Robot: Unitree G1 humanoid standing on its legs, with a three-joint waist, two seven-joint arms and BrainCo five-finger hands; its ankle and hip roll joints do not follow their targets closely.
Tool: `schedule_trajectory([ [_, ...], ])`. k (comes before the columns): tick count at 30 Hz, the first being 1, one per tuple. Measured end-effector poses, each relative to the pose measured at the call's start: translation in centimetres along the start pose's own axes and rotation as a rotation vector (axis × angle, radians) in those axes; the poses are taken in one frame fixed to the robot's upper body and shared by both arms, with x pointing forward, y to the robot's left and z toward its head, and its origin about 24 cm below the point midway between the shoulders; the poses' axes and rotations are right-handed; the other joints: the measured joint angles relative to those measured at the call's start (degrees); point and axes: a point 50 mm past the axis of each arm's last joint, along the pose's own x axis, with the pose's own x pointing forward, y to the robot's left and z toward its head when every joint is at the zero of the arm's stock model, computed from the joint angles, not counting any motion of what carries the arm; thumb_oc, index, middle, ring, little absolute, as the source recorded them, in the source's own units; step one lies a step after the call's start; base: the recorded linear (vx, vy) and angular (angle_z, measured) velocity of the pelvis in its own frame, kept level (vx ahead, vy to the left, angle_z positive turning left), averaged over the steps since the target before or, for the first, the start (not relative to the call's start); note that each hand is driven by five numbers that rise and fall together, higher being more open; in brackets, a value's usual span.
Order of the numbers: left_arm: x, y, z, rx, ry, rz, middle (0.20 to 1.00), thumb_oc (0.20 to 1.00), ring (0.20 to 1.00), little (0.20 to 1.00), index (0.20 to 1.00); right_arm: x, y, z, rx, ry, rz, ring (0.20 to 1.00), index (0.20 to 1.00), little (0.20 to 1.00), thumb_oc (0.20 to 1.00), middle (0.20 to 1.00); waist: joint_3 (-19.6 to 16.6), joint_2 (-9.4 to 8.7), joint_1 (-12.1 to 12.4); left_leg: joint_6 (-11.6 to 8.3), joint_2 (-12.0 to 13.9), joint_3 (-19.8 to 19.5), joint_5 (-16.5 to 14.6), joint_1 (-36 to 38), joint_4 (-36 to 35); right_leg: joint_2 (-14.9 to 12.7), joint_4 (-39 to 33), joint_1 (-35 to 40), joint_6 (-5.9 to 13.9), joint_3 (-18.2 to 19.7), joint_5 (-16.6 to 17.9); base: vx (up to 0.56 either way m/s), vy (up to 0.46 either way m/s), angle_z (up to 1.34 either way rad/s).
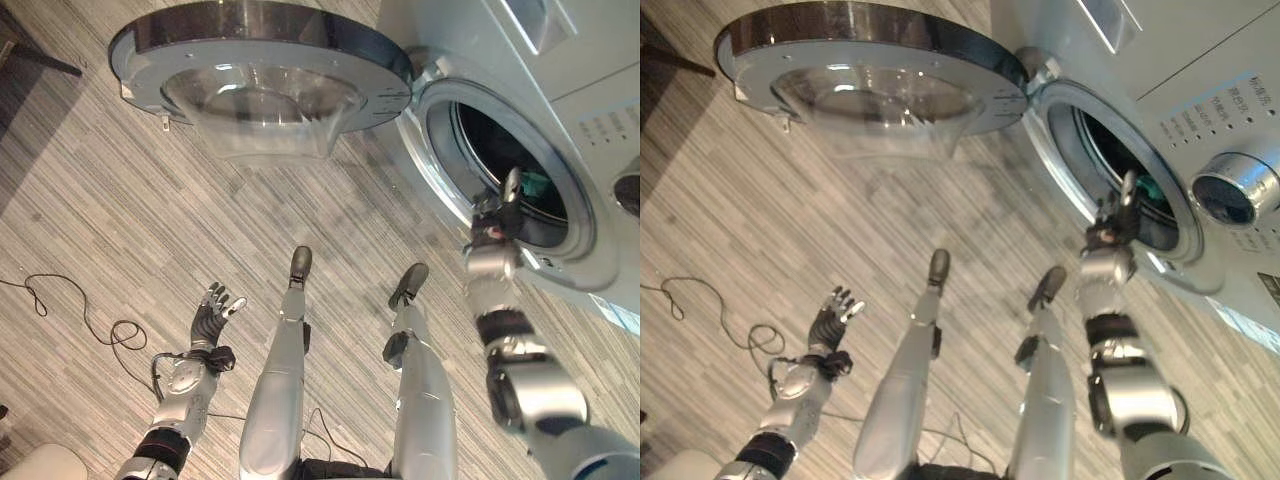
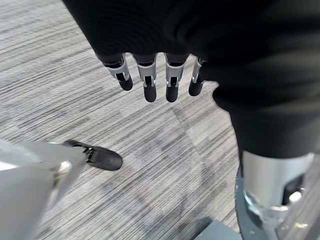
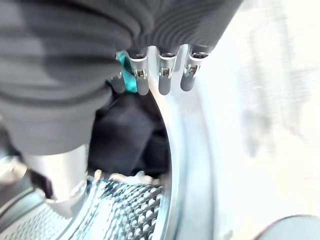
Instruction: Grab the laundry basket,head to the washer,open it,put in the laundry and shut it.
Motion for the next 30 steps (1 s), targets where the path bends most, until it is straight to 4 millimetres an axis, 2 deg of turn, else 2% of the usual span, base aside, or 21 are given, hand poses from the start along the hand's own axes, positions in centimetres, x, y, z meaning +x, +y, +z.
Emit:
schedule_trajectory([
  [1, -0.2, 0.1, -0.7, 0.005, 0.031, 0.004, 1.0, 1.0, 1.0, 1.0, 1.0, -1.3, -2.6, -1.5, -0.009, 0.048, -0.059, 1.0, 1.0, 1.0, 1.0, 1.0, -0.1, -0.76, -0.4, 0.07, 0.0, 0.3, -0.5, 1.6, 0.6, 0.0, -0.4, 1.6, 0.07, 0.2, 0.0, 0.03, 0.138, -0.05],
  [4, -1.1, 1.5, -2.2, 0.024, 0.096, 0.035, 1.0, 1.0, 1.0, 1.0, 1.0, -4.2, -6.1, -4.3, -0.052, 0.158, -0.097, 1.0, 1.0, 1.0, 1.0, 1.0, -0.6, -2.87, -1.5, 0.54, 0.2, 1.5, -3.0, 4.5, 3.6, 0.2, -0.9, 5.7, 0.27, 1.0, -0.6, 0.05, 0.176, -0.21],
  [5, -1.3, 1.5, -2.6, 0.033, 0.117, 0.026, 1.0, 1.0, 1.0, 1.0, 1.0, -6.1, -9.4, -4.9, -0.147, 0.218, -0.149, 1.0, 1.0, 1.0, 1.0, 1.0, -1.2, -4.29, -3.0, 0.87, 0.0, 2.3, -4.2, 6.6, 5.0, 0.2, -1.7, 8.3, 0.43, 1.8, -0.8, 0.08, 0.197, -0.23],
  [7, -1.5, 2.0, -3.1, 0.04, 0.148, 0.033, 1.0, 1.0, 1.0, 1.0, 1.0, -7.7, -11.7, -5.4, -0.244, 0.29, -0.17, 1.0, 1.0, 1.0, 1.0, 1.0, -1.3, -5.05, -3.2, 1.41, 0.0, 3.2, -5.8, 8.9, 6.9, 0.1, -2.3, 11.4, 0.78, 2.2, -0.7, 0.12, 0.263, -0.29],
  [8, -1.9, 2.8, -3.8, 0.056, 0.175, 0.055, 1.0, 1.0, 1.0, 1.0, 1.0, -10.1, -15.2, -5.5, -0.357, 0.373, -0.242, 1.0, 1.0, 1.0, 1.0, 1.0, -2.5, -6.21, -3.8, 2.08, -0.2, 4.7, -8.0, 11.8, 9.1, -0.4, -3.0, 14.7, 1.09, 2.9, -0.6, 0.12, 0.246, -0.38],
  [10, -2.1, 3.3, -4.6, 0.095, 0.219, 0.069, 1.0, 1.0, 1.0, 1.0, 1.0, -11.7, -17.7, -5.4, -0.481, 0.457, -0.292, 1.0, 1.0, 1.0, 1.0, 1.0, -4.1, -6.54, -4.4, 3.28, -0.8, 5.5, -9.9, 13.5, 10.7, -1.0, -3.8, 17.0, 1.47, 3.3, -0.7, 0.06, 0.178, -0.3],
  [11, -2.9, 4.1, -5.7, 0.142, 0.272, 0.087, 1.0, 1.0, 1.0, 1.0, 1.0, -14.1, -20.5, -5.2, -0.637, 0.578, -0.326, 1.0, 1.0, 1.0, 1.0, 1.0, -8.1, -6.95, -5.3, 4.4, -1.9, 6.8, -11.0, 14.4, 11.0, -2.6, -4.6, 17.7, 4.01, 3.2, -2.6, 0.08, 0.329, -0.24],
  [12, -3.0, 4.3, -6.0, 0.154, 0.283, 0.09, 1.0, 1.0, 1.0, 1.0, 1.0, -14.7, -21.0, -5.3, -0.671, 0.608, -0.329, 1.0, 1.0, 1.0, 1.0, 1.0, -8.9, -7.02, -5.5, 4.65, -2.2, 7.0, -11.1, 14.7, 10.9, -3.0, -4.9, 18.0, 4.51, 3.2, -3.1, 0.08, 0.456, -0.61],
  [13, -3.5, 4.9, -6.5, 0.198, 0.313, 0.098, 1.0, 1.0, 1.0, 1.0, 1.0, -17.2, -23.6, -5.0, -0.797, 0.74, -0.382, 1.0, 1.0, 1.0, 1.0, 1.0, -12.0, -6.67, -5.4, 6.89, -3.0, 10.6, -12.4, 17.8, 11.5, -4.9, -3.0, 20.2, 1.48, 0.3, -3.1, 0.05, 0.39, -0.57],
  [14, -3.7, 5.3, -6.5, 0.22, 0.32, 0.1, 1.0, 1.0, 1.0, 1.0, 1.0, -17.9, -23.9, -5.4, -0.813, 0.78, -0.387, 1.0, 1.0, 1.0, 1.0, 1.0, -12.3, -6.85, -5.4, 7.61, -3.3, 11.7, -13.4, 19.3, 11.8, -5.2, -1.2, 21.0, 0.88, -0.5, 1.7, 0.01, 0.283, -0.77],
  [15, -3.8, 5.5, -6.6, 0.223, 0.328, 0.108, 1.0, 1.0, 1.0, 1.0, 1.0, -18.1, -23.9, -5.7, -0.825, 0.804, -0.379, 1.0, 1.0, 1.0, 1.0, 1.0, -12.7, -6.34, -5.1, 7.89, -3.1, 12.9, -13.7, 20.1, 11.8, -5.4, -0.2, 20.8, 1.89, -1.0, 4.1, 0.05, 0.139, -0.48],
  [16, -4.0, 5.5, -6.9, 0.223, 0.341, 0.106, 1.0, 1.0, 1.0, 1.0, 1.0, -18.1, -23.8, -5.9, -0.833, 0.814, -0.363, 1.0, 1.0, 1.0, 1.0, 1.0, -13.8, -4.98, -5.5, 7.71, -2.0, 13.1, -13.5, 20.6, 11.3, -5.1, 1.0, 20.1, 1.88, -0.7, 5.5, 0.12, 0.219, -0.58],
  [17, -4.2, 5.3, -7.2, 0.198, 0.342, 0.115, 1.0, 1.0, 1.0, 1.0, 1.0, -18.4, -23.7, -6.3, -0.871, 0.851, -0.32, 1.0, 1.0, 1.0, 1.0, 1.0, -15.2, -3.03, -5.8, 9.12, -0.8, 13.3, -12.9, 23.3, 8.7, -1.8, 8.8, 18.9, 5.61, 0.2, -3.3, 0.11, 0.132, -0.43],
  [18, -4.7, 5.6, -7.6, 0.184, 0.355, 0.134, 1.0, 1.0, 1.0, 1.0, 1.0, -18.3, -23.4, -6.7, -0.883, 0.863, -0.295, 1.0, 1.0, 1.0, 1.0, 1.0, -16.5, -2.53, -5.8, 8.47, -0.2, 13.4, -11.7, 25.0, 6.1, 1.6, 13.2, 19.1, 4.95, 0.7, -8.5, 0.15, 0.089, -0.34],
  [19, -5.2, 6.0, -7.9, 0.176, 0.369, 0.15, 1.0, 1.0, 1.0, 1.0, 1.0, -18.6, -23.4, -6.9, -0.9, 0.879, -0.286, 1.0, 1.0, 1.0, 1.0, 1.0, -17.4, -2.53, -5.9, 8.16, 0.0, 13.5, -10.8, 26.4, 4.2, 4.1, 14.9, 19.8, 4.42, 0.7, -11.9, 0.11, -0.006, -0.14],
  [20, -5.9, 6.3, -8.5, 0.171, 0.392, 0.167, 1.0, 1.0, 1.0, 1.0, 1.0, -19.2, -23.6, -7.1, -0.922, 0.905, -0.277, 1.0, 1.0, 1.0, 1.0, 1.0, -19.2, -2.77, -5.9, 7.2, -0.3, 13.9, -9.8, 27.5, 2.1, 6.6, 13.0, 22.0, 1.54, 0.5, -15.3, 0.15, -0.011, -0.03],
  [21, -6.2, 6.6, -8.8, 0.169, 0.406, 0.184, 1.0, 1.0, 1.0, 1.0, 1.0, -19.3, -23.6, -7.2, -0.954, 0.917, -0.259, 1.0, 1.0, 1.0, 1.0, 1.0, -19.9, -3.99, -5.5, 6.74, -1.2, 13.9, -9.4, 28.7, 1.3, 7.4, 7.6, 25.6, -2.3, 0.8, -16.5, 0.07, -0.022, -0.01],
  [22, -6.4, 6.2, -9.5, 0.16, 0.433, 0.193, 1.0, 1.0, 1.0, 1.0, 1.0, -19.2, -23.7, -7.2, -0.975, 0.927, -0.255, 1.0, 1.0, 1.0, 1.0, 1.0, -20.0, -3.26, -5.2, 6.16, -0.8, 13.9, -8.9, 29.8, 0.8, 8.3, 4.3, 27.6, -2.98, 0.4, -14.9, 0.1, -0.034, -0.03],
  [27, -8.1, 4.6, -12.5, 0.098, 0.54, 0.258, 1.0, 1.0, 1.0, 1.0, 1.0, -19.5, -24.0, -7.2, -1.01, 0.941, -0.271, 1.0, 1.0, 1.0, 1.0, 1.0, -21.9, -2.68, -4.1, 5.19, 0.3, 14.3, -7.9, 32.9, -1.1, 10.6, 0.1, 31.6, -3.45, 0.9, -13.5, 0.07, -0.033, -0.06],
  [29, -8.4, 4.2, -13.1, 0.09, 0.568, 0.27, 1.0, 1.0, 1.0, 1.0, 1.0, -19.6, -24.0, -7.2, -1.015, 0.94, -0.278, 1.0, 1.0, 1.0, 1.0, 1.0, -21.8, -3.4, -4.1, 4.6, 0.4, 14.0, -7.8, 32.1, 2.5, 10.7, 0.0, 32.0, -4.15, 2.2, -14.2, -0.04, 0.011, -0.09],
  [30, -8.4, 4.3, -13.1, 0.097, 0.575, 0.28, 1.0, 1.0, 1.0, 1.0, 1.0, -19.6, -24.0, -7.4, -1.018, 0.946, -0.277, 1.0, 1.0, 1.0, 1.0, 1.0, -21.4, -4.19, -3.6, 3.06, 0.0, 12.6, -7.3, 30.0, 7.9, 10.4, 0.4, 32.0, -5.28, 3.6, -14.8, 0.0, 0.065, -0.35],
])
